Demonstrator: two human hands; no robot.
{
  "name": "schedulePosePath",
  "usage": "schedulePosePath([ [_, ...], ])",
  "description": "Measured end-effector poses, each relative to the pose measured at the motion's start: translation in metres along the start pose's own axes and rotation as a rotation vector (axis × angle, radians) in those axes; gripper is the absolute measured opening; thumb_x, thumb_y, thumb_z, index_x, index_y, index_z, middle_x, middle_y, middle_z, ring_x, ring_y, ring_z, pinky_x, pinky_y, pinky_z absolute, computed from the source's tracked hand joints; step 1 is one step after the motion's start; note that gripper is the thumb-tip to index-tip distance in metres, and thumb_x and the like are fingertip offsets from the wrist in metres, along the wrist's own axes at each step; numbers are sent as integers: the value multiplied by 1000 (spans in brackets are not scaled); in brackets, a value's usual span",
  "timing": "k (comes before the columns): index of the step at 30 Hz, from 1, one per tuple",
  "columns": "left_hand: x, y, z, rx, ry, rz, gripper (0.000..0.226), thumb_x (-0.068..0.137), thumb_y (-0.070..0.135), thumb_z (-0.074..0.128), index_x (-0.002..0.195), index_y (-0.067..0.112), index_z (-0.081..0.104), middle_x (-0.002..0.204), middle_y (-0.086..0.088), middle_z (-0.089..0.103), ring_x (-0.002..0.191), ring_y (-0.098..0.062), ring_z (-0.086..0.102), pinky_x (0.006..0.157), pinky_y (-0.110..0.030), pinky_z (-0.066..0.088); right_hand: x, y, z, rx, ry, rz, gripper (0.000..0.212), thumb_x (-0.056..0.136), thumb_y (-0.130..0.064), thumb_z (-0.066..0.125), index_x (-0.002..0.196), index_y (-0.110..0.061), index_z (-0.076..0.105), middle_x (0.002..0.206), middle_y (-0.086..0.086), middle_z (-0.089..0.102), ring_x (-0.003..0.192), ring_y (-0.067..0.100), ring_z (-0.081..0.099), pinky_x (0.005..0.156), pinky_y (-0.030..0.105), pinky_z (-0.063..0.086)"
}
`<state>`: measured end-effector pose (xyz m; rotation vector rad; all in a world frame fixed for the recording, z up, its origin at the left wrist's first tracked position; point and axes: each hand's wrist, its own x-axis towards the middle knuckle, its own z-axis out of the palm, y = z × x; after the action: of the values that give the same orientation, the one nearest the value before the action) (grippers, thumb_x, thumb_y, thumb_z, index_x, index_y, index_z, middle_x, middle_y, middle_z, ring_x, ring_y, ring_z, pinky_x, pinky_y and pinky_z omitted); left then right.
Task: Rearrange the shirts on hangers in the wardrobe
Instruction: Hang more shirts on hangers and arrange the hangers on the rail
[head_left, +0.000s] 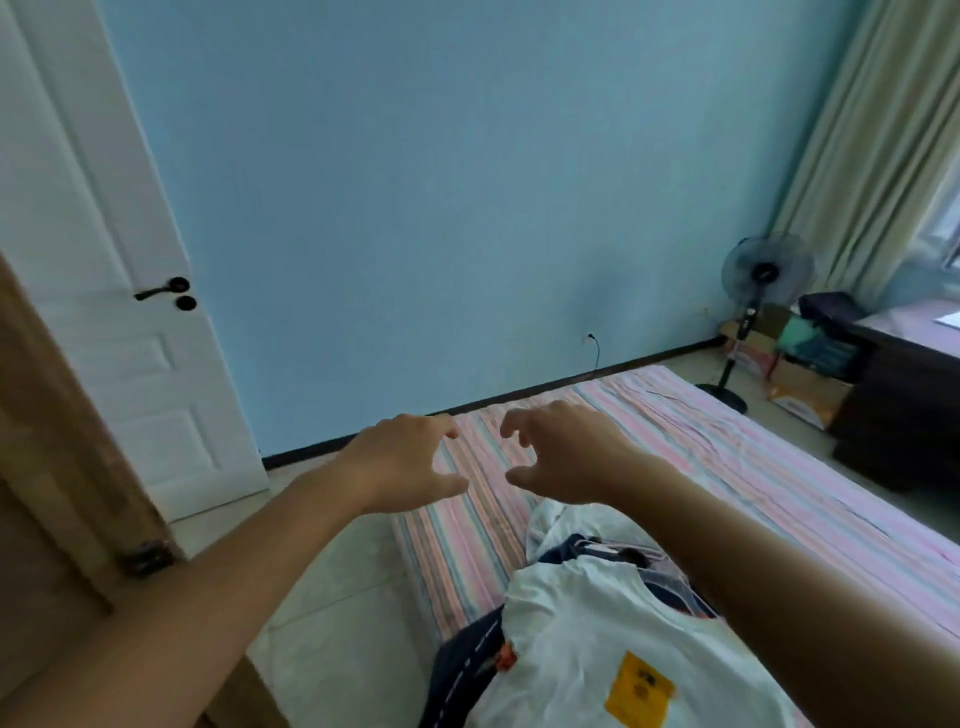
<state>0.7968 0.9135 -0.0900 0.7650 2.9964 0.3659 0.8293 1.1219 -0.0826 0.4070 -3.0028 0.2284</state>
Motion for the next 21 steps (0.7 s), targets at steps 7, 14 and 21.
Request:
schedulePosePath([
  [7,65,62,62,-13,-109,171,66,79,60,64,136,31,47,127,4,60,107,-15,59,81,-31,45,-41,93,25,29,-69,245,48,83,-44,71,127,-30,57,109,-4,68,89,18,64,74,32,56],
  [14,113,104,134,-66,-228,261,54,86,49,63,133,25,53,121,2,64,100,-19,62,83,-36,53,-95,165,69,95,-61,489,46,84,-40,71,126,-27,59,113,-1,68,90,20,63,72,30,53],
  [21,151,133,222,-82,-285,279,40,89,44,61,125,25,58,115,1,64,94,-21,62,79,-38,55,-139,233,119,120,-92,665,37,84,-34,68,119,-28,60,109,-3,67,93,22,64,77,39,57],
])
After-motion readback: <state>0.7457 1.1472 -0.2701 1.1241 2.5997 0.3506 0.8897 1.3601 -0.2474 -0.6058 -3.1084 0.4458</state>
